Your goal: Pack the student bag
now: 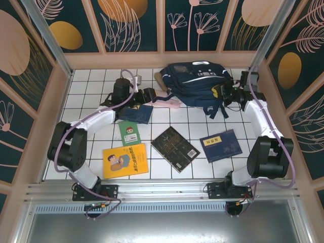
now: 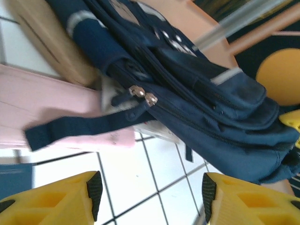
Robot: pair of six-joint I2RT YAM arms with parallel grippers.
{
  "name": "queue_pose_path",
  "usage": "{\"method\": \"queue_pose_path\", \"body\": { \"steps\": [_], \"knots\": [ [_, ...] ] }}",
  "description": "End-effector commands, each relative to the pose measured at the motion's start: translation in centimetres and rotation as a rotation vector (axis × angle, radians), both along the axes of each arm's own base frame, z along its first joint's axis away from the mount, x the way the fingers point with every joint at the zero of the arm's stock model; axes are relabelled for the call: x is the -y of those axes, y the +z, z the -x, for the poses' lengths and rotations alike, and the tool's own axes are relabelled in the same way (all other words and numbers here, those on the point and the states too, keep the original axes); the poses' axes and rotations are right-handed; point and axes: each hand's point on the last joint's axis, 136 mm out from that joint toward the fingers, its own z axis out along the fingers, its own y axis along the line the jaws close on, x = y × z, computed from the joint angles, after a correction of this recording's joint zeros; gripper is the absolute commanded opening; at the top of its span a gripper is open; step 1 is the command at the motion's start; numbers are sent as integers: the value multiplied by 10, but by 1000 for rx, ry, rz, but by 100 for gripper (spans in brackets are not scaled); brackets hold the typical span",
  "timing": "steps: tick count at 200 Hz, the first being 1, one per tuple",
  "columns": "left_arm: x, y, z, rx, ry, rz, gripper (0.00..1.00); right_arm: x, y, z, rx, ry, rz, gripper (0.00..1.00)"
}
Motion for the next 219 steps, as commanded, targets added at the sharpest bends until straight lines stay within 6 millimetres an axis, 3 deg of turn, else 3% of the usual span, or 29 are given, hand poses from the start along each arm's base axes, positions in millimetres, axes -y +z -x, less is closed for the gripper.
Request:
{"method": "queue_pose_path", "body": {
  "steps": [1, 39, 106, 219],
  "knots": [
    [45, 16, 6, 51, -167, 100, 66, -7, 41, 8, 123, 116, -77, 0],
    [64, 1, 3, -22, -206, 229, 82, -2, 49, 13, 139, 140, -100, 0],
    [79, -8, -8, -124, -224, 460, 79, -5, 50, 17, 145, 160, -169, 0],
    [85, -34, -31, -182, -176, 523, 77, -8, 53, 23, 150, 169, -194, 0]
  ]
}}
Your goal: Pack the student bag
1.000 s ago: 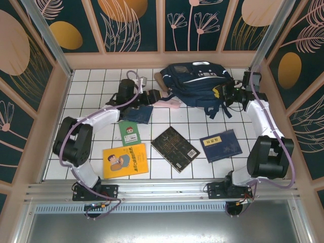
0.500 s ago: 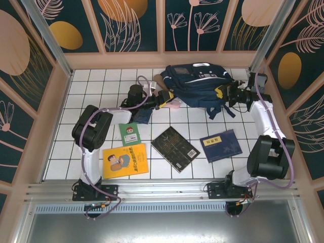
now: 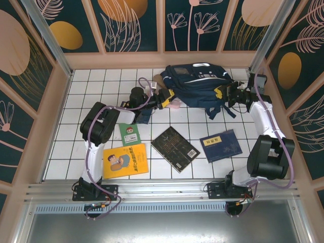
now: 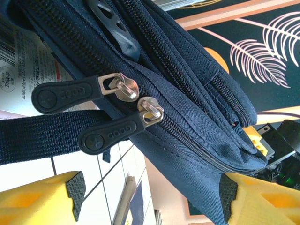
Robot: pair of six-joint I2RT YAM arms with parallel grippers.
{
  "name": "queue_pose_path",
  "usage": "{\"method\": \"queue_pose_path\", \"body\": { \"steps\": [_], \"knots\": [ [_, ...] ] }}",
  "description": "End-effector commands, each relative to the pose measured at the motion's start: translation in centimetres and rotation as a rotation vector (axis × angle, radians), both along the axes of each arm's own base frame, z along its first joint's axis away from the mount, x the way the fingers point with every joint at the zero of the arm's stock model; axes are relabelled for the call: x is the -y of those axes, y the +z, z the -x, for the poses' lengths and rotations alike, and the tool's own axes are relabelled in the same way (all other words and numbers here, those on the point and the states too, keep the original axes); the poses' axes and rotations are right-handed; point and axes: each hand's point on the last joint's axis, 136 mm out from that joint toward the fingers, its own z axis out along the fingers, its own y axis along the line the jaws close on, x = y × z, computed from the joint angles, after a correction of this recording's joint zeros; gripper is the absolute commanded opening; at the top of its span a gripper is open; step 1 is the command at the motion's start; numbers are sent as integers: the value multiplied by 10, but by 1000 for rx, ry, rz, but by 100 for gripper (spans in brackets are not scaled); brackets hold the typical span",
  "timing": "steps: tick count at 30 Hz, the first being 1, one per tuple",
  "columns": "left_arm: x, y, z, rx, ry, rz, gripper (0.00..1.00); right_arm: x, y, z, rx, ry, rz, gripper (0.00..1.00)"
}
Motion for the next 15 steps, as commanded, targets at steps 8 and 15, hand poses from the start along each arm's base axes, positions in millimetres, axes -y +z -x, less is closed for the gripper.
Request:
{"method": "queue_pose_path", "body": {
  "steps": [8, 15],
  "knots": [
    [6, 13, -26, 41, 28, 60, 77, -16, 44, 16, 145, 90, -75, 0],
    [10, 28, -33, 60, 27, 92, 69, -15, 44, 15, 147, 87, -77, 0]
  ]
}}
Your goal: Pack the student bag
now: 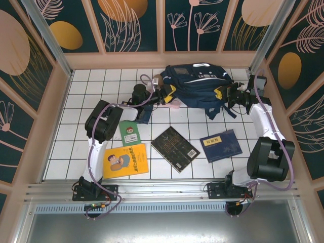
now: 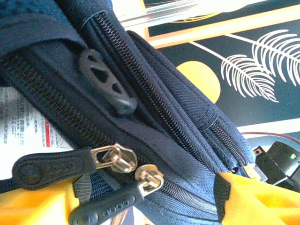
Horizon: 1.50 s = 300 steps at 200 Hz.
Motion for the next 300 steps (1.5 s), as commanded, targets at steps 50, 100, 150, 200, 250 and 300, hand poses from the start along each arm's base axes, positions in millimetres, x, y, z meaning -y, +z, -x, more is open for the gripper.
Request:
{"method": "queue_pose_path", "body": {
  "steps": [50, 100, 150, 200, 250, 300],
  "knots": [
    [-5, 15, -1, 65, 9, 11, 51, -13, 41, 10, 134, 91, -55, 0],
    [-9, 16, 7, 77, 5, 2, 40, -9, 37, 10, 126, 81, -42, 0],
    [-16, 19, 15, 89, -2, -2, 32, -9, 37, 8, 128, 81, -35, 0],
    [-17, 28, 24, 92, -27, 40, 4, -10, 27, 9, 111, 76, -29, 0],
    [-14, 50, 44, 70, -54, 181, 0, -24, 8, 11, 82, 80, -25, 0],
    [1, 63, 70, 33, -88, 252, 0, -34, 4, 12, 76, 75, -13, 0]
  ]
}}
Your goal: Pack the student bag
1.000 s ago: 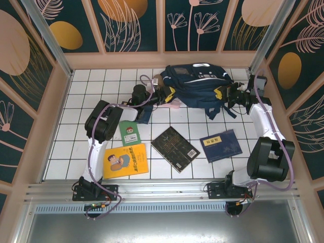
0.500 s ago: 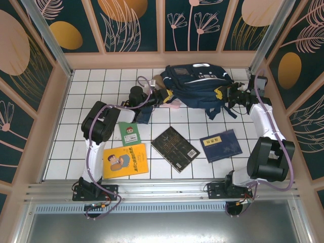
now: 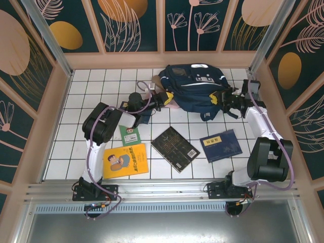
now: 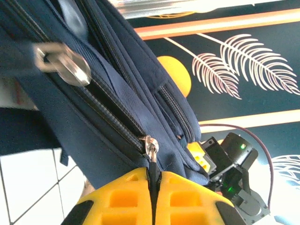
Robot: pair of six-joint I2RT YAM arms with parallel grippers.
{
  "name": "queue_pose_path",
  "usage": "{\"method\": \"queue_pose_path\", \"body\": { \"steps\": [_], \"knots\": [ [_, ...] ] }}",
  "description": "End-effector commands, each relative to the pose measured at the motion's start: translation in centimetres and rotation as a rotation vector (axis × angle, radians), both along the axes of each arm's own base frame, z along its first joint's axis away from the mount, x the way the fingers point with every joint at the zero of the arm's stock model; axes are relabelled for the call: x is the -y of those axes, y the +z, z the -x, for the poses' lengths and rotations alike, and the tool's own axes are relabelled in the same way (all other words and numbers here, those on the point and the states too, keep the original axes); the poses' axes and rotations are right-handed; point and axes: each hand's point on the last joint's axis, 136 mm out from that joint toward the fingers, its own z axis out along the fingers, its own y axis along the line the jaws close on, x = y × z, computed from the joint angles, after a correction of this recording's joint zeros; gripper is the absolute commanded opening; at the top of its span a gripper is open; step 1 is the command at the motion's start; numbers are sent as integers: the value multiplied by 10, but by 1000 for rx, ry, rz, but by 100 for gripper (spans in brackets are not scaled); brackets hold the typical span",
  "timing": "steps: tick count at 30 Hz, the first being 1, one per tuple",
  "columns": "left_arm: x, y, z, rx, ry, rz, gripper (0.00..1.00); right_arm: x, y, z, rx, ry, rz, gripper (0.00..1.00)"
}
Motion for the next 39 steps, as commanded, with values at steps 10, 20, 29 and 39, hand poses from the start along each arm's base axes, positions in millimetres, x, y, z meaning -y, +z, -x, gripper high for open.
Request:
{"method": "queue_pose_path", "body": {
  "steps": [10, 20, 29, 39],
  "knots": [
    [37, 54, 63, 35, -106, 177, 0, -19, 26, 4, 111, 32, -12, 0],
    [63, 67, 99, 9, -156, 192, 4, -22, 10, 7, 92, 20, 15, 0],
    [97, 78, 128, 10, -225, 162, 7, -40, -3, 15, 81, 42, 76, 0],
    [137, 62, 143, 9, -284, 42, 12, -63, -14, 30, 90, 84, 135, 0]
  ]
}}
